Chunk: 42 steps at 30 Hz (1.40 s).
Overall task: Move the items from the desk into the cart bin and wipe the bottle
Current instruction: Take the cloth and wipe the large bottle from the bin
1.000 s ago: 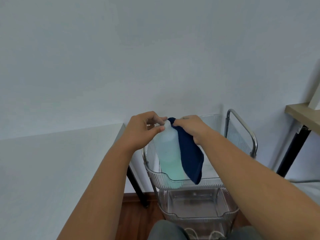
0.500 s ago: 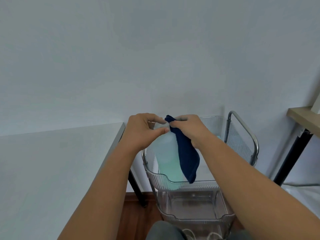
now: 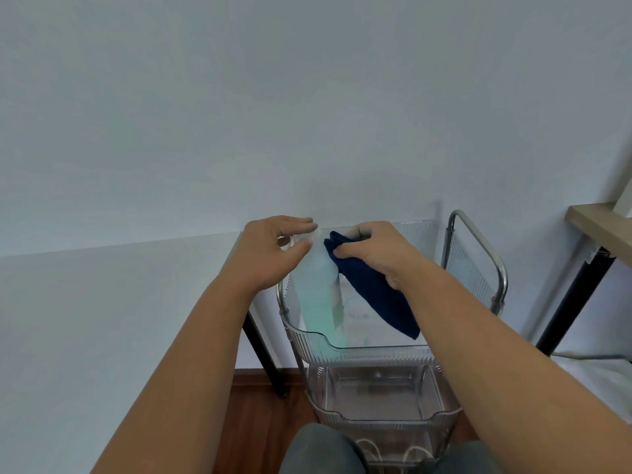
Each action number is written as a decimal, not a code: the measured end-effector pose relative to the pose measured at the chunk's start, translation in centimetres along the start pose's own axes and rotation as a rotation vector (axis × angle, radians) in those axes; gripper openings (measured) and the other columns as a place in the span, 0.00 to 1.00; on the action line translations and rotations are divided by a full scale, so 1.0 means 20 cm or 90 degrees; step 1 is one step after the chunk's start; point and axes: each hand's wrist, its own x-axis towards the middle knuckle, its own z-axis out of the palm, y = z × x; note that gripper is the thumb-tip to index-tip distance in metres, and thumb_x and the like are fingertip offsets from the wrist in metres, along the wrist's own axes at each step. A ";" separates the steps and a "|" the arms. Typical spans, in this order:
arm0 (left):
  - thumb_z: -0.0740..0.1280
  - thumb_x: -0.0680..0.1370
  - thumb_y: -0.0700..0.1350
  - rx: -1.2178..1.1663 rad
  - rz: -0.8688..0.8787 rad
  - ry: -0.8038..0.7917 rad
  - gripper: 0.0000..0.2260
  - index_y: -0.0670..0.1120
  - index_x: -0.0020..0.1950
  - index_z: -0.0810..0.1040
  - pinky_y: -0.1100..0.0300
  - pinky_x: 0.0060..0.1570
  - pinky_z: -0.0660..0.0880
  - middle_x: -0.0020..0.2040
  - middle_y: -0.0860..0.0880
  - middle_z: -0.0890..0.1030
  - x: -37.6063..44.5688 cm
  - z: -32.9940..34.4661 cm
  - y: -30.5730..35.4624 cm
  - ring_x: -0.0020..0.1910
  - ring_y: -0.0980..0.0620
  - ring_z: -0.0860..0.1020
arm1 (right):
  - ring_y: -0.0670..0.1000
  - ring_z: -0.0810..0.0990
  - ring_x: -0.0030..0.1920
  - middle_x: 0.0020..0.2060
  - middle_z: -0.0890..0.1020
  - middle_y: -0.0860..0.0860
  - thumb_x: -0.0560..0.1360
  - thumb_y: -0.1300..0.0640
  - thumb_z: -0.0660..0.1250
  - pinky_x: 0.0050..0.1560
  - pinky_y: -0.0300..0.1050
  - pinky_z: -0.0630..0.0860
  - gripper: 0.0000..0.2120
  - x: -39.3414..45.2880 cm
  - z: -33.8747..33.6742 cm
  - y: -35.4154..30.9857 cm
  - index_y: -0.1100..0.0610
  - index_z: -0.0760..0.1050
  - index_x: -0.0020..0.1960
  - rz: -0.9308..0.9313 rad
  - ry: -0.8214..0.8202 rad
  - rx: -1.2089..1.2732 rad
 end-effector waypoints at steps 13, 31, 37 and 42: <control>0.75 0.74 0.42 -0.114 -0.010 -0.076 0.10 0.53 0.54 0.85 0.71 0.56 0.75 0.55 0.59 0.84 0.04 -0.02 -0.01 0.58 0.66 0.79 | 0.50 0.80 0.32 0.35 0.82 0.53 0.65 0.61 0.76 0.30 0.38 0.76 0.10 0.11 0.07 -0.10 0.59 0.78 0.45 0.019 0.013 -0.048; 0.77 0.71 0.42 -0.037 -0.050 -0.028 0.07 0.52 0.48 0.87 0.54 0.57 0.79 0.53 0.54 0.83 0.01 -0.09 -0.02 0.51 0.49 0.82 | 0.53 0.78 0.38 0.39 0.80 0.56 0.64 0.62 0.75 0.35 0.41 0.74 0.10 0.09 0.14 -0.11 0.58 0.75 0.40 0.043 0.028 -0.011; 0.75 0.73 0.42 -0.046 -0.060 -0.034 0.04 0.52 0.44 0.85 0.53 0.59 0.78 0.54 0.57 0.84 -0.01 -0.08 -0.01 0.53 0.52 0.82 | 0.51 0.78 0.33 0.37 0.80 0.55 0.65 0.62 0.76 0.29 0.37 0.73 0.10 0.06 0.13 -0.10 0.58 0.74 0.39 0.034 0.034 -0.018; 0.80 0.65 0.53 -0.037 -0.069 0.009 0.12 0.48 0.36 0.82 0.52 0.52 0.81 0.46 0.54 0.85 0.00 -0.07 0.01 0.47 0.56 0.84 | 0.47 0.79 0.30 0.36 0.81 0.53 0.64 0.62 0.76 0.23 0.32 0.71 0.11 -0.02 0.12 -0.03 0.57 0.76 0.42 0.009 0.033 0.008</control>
